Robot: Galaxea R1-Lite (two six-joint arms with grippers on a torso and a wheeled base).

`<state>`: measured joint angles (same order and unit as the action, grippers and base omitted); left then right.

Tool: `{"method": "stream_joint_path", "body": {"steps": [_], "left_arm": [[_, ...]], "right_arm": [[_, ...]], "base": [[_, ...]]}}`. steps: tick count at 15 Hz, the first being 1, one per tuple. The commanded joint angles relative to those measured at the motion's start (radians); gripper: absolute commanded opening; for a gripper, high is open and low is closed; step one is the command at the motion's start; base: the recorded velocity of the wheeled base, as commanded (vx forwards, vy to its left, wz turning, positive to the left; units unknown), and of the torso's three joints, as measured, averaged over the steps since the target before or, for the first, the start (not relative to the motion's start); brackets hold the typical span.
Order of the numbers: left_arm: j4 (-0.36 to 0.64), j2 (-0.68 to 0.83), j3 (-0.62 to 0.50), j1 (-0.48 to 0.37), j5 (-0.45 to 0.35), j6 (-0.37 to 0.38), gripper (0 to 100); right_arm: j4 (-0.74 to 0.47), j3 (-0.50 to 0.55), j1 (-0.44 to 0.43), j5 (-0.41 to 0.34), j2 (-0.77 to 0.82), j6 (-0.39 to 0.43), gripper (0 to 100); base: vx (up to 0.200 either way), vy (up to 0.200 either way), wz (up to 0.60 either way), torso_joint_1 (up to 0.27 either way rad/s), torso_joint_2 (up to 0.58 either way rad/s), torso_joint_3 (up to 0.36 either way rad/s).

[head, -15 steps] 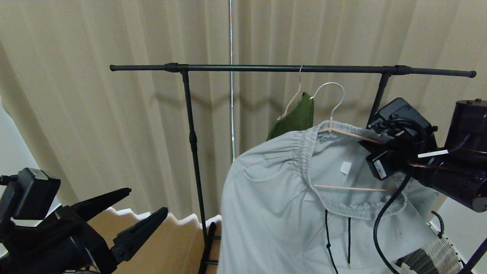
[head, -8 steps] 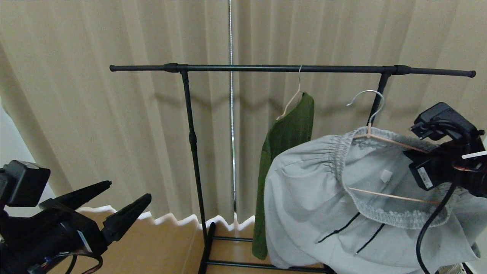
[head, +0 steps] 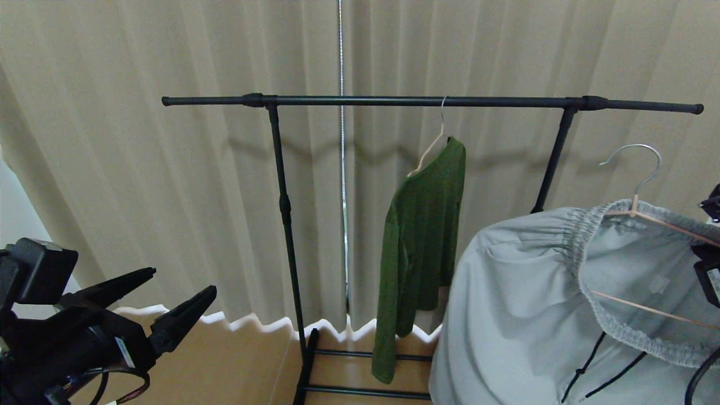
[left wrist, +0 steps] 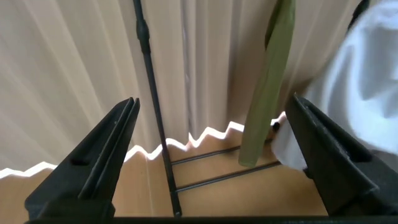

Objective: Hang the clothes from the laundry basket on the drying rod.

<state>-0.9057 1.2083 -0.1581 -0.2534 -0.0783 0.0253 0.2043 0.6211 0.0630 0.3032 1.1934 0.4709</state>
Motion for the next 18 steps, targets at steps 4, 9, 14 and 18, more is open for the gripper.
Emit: {"method": "stream_joint_path", "body": {"steps": [4, 9, 14, 18], "left_arm": [[-0.001, -0.004, 0.012, 0.002, 0.0, 0.01, 100], [-0.001, -0.004, 0.009, 0.002, 0.002, 0.031, 100], [0.001, -0.004, 0.012, 0.002, 0.002, 0.035, 100], [-0.001, -0.004, 0.012, 0.002, 0.002, 0.036, 100]], "right_arm": [[-0.019, -0.018, 0.113, 0.001, -0.086, 0.078, 0], [-0.016, 0.02, 0.136, 0.02, -0.084, 0.068, 0], [-0.016, 0.034, 0.138, 0.022, -0.083, 0.069, 0], [-0.016, 0.025, 0.138, 0.02, -0.083, 0.068, 0]], "base": [[0.0, 0.0, 0.0, 0.0, 0.0, 0.0], [0.0, 0.0, 0.0, 0.0, 0.0, 0.0], [0.16, 0.0, 0.0, -0.003, 0.0, 0.004], [0.2, 0.0, 0.0, 0.006, 0.0, 0.002]]}}
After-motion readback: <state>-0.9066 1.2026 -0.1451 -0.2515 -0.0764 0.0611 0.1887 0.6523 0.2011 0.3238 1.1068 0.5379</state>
